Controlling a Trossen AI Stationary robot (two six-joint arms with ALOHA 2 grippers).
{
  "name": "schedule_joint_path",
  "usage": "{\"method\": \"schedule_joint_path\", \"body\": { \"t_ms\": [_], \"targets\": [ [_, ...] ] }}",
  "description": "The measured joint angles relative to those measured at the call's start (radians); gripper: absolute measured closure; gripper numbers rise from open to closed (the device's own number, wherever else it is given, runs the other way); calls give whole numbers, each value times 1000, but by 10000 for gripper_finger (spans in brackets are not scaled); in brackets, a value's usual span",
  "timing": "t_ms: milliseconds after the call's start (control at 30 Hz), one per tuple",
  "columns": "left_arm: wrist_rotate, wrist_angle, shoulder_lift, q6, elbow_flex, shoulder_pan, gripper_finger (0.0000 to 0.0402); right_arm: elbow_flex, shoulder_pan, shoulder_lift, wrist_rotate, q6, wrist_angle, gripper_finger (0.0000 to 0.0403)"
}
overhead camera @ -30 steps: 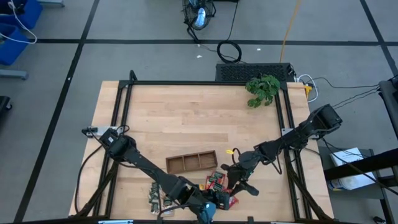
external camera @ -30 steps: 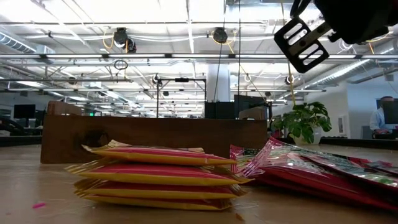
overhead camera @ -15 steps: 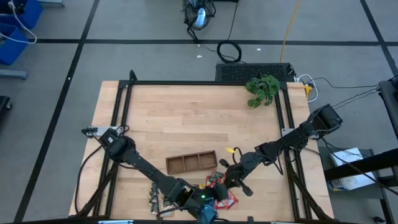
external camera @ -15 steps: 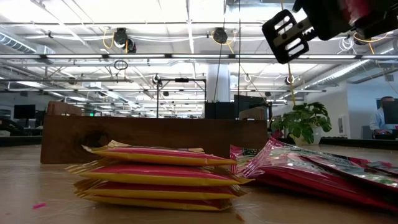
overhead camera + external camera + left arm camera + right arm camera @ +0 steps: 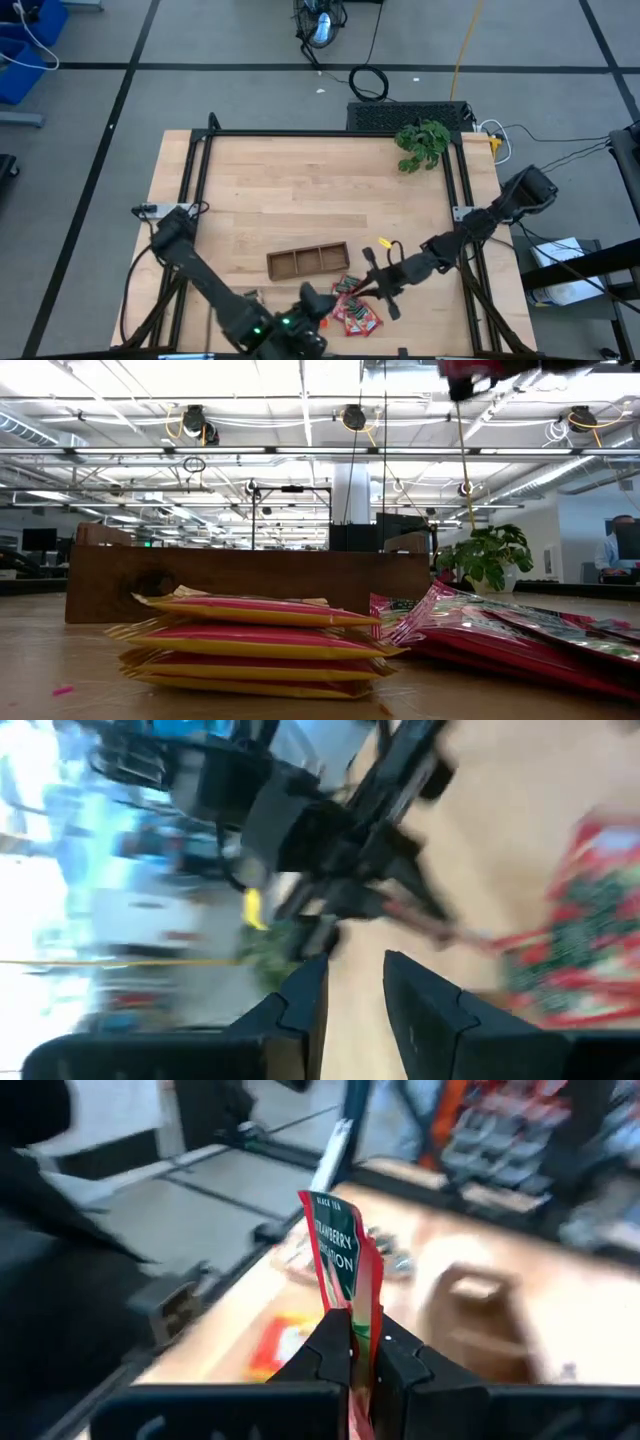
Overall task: Pick & Place Tea
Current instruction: Put the red tea bag into the right section of the wooden organizer
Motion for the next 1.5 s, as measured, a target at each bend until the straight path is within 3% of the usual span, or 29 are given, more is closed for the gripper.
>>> {"method": "schedule_joint_path", "body": {
  "t_ms": [100,233,400,667,867,1033,1333,1500],
  "targets": [
    [129,-11,-57,-65,0,5,296,0,30,-32,33,-69,16,400],
    [227,10,-100,-47,1,61,295,0,39,-90,65,-103,-25,400],
    [552,107,-123,34,0,192,295,0,37,-167,164,-122,-120,400],
    [865,308,-203,116,0,358,295,0,66,-315,236,-69,-345,400],
    [1213,455,-213,14,1,544,295,0,140,-426,278,-43,-437,399],
    [1338,478,-132,-5,0,611,295,0,216,-484,411,-28,-505,399],
    [1391,656,-84,77,-1,614,295,0,347,-543,628,80,-678,399],
    [1489,699,-121,-62,1,608,295,-31,414,-555,737,169,-744,399]
  ]
}}
